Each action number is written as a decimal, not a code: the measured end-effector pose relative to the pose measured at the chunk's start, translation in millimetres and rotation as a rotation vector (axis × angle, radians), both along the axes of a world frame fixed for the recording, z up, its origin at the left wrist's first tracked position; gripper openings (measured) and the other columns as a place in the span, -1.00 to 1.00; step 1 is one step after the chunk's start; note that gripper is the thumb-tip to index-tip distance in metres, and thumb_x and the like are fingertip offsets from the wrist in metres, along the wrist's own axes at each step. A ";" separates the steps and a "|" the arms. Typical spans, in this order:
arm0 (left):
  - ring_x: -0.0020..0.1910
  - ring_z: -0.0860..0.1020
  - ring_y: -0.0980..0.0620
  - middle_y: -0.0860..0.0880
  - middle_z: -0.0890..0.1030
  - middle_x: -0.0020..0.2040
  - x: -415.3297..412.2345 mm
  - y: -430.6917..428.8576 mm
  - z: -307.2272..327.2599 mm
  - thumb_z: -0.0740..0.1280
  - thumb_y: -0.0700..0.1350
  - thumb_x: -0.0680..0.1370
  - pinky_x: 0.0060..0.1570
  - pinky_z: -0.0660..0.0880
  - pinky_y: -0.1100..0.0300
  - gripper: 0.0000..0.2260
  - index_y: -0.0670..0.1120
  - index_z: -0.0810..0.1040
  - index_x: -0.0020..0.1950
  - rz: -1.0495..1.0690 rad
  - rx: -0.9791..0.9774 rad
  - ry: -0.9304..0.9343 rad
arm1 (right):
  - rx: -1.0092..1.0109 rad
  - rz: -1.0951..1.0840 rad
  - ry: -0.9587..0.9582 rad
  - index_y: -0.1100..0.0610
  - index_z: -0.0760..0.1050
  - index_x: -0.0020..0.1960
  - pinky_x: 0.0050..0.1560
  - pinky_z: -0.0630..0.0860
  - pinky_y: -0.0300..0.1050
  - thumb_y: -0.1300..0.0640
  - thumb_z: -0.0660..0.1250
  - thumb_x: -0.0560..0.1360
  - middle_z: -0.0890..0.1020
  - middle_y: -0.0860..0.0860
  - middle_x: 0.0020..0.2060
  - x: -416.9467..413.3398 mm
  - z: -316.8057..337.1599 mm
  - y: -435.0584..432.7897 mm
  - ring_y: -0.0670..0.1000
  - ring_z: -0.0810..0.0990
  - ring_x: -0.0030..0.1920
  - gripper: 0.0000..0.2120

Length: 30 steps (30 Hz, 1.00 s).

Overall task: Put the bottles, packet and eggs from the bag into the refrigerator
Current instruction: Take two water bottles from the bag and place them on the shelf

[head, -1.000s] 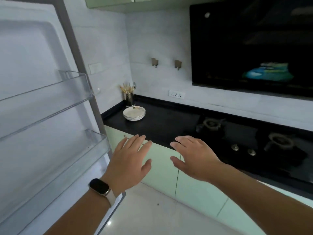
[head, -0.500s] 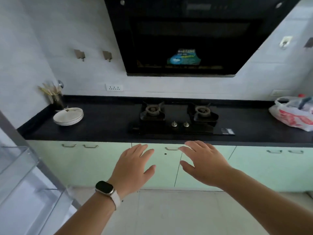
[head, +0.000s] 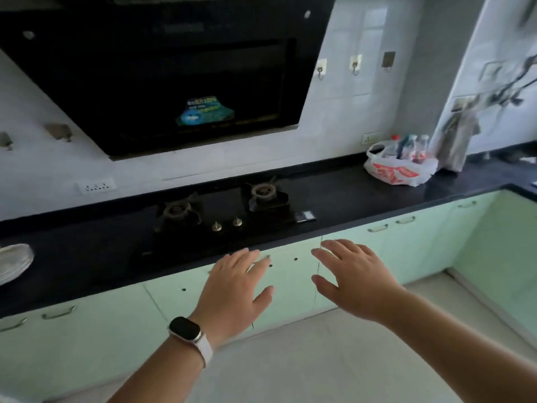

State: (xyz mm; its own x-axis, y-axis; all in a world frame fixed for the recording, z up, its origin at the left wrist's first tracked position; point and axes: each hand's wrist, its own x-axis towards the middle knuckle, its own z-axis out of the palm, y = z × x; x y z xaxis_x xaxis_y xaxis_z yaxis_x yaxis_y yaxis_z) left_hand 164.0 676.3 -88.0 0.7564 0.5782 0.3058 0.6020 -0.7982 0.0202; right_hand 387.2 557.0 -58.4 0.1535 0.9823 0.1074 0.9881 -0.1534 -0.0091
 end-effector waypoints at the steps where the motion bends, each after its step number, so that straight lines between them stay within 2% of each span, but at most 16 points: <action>1: 0.36 0.48 -0.09 -0.03 0.56 0.32 21.7 -3.6 1.9 0.16 0.19 0.55 0.30 0.43 -0.08 -0.54 0.00 0.54 0.33 -0.024 0.001 -0.011 | 0.004 -0.019 0.004 -0.05 0.40 0.38 0.32 0.38 0.03 -0.28 -0.03 0.52 0.48 -0.04 0.36 18.4 1.9 -9.8 0.06 0.42 0.37 -0.43; 6: 0.37 0.47 -0.09 -0.05 0.56 0.33 126.2 -22.9 8.4 0.15 0.17 0.57 0.32 0.44 -0.09 -0.55 -0.03 0.54 0.34 -0.135 0.040 -0.033 | 0.030 -0.105 -0.005 -0.07 0.29 0.46 0.42 0.25 0.01 -0.27 0.01 0.57 0.36 -0.05 0.45 110.1 6.0 -57.8 0.05 0.29 0.46 -0.46; 10: 0.32 0.50 -0.12 -0.08 0.59 0.29 203.8 -37.1 11.0 0.16 0.15 0.56 0.27 0.48 -0.10 -0.55 -0.06 0.57 0.30 -0.218 0.063 -0.046 | 0.046 -0.190 0.007 -0.08 0.26 0.47 0.43 0.22 0.00 -0.29 0.00 0.57 0.34 -0.07 0.46 174.6 9.1 -92.7 0.04 0.26 0.47 -0.45; 17: 0.29 0.51 -0.14 -0.09 0.59 0.26 308.7 -48.9 16.0 0.21 0.15 0.54 0.25 0.48 -0.13 -0.58 -0.05 0.56 0.28 -0.361 0.093 -0.054 | 0.069 -0.325 0.001 -0.06 0.34 0.44 0.37 0.30 0.00 -0.32 -0.06 0.53 0.43 -0.06 0.40 257.1 13.0 -138.5 0.05 0.36 0.42 -0.39; 23: 0.28 0.53 -0.12 -0.07 0.60 0.25 377.0 -36.5 7.8 0.20 0.15 0.53 0.23 0.47 -0.09 -0.58 -0.03 0.55 0.28 -0.455 0.092 -0.049 | 0.069 -0.405 0.022 -0.06 0.34 0.42 0.34 0.33 0.02 -0.30 0.04 0.55 0.45 -0.06 0.37 306.2 3.8 -139.7 0.05 0.39 0.39 -0.46; 26: 0.29 0.52 -0.12 -0.07 0.59 0.25 412.7 -20.7 -2.5 0.20 0.15 0.53 0.22 0.48 -0.11 -0.58 -0.03 0.54 0.29 -0.486 0.074 -0.051 | 0.047 -0.440 0.032 -0.07 0.36 0.41 0.34 0.35 0.02 -0.31 0.02 0.54 0.47 -0.06 0.36 330.7 -6.5 -129.1 0.05 0.39 0.38 -0.45; 30: 0.27 0.54 -0.11 -0.06 0.60 0.24 466.2 9.6 -19.0 0.19 0.15 0.53 0.22 0.48 -0.07 -0.57 -0.03 0.56 0.28 -0.520 0.048 -0.047 | 0.009 -0.475 0.035 -0.09 0.26 0.47 0.42 0.22 -0.02 -0.31 0.02 0.57 0.36 -0.08 0.44 375.2 -17.1 -103.9 0.01 0.29 0.46 -0.45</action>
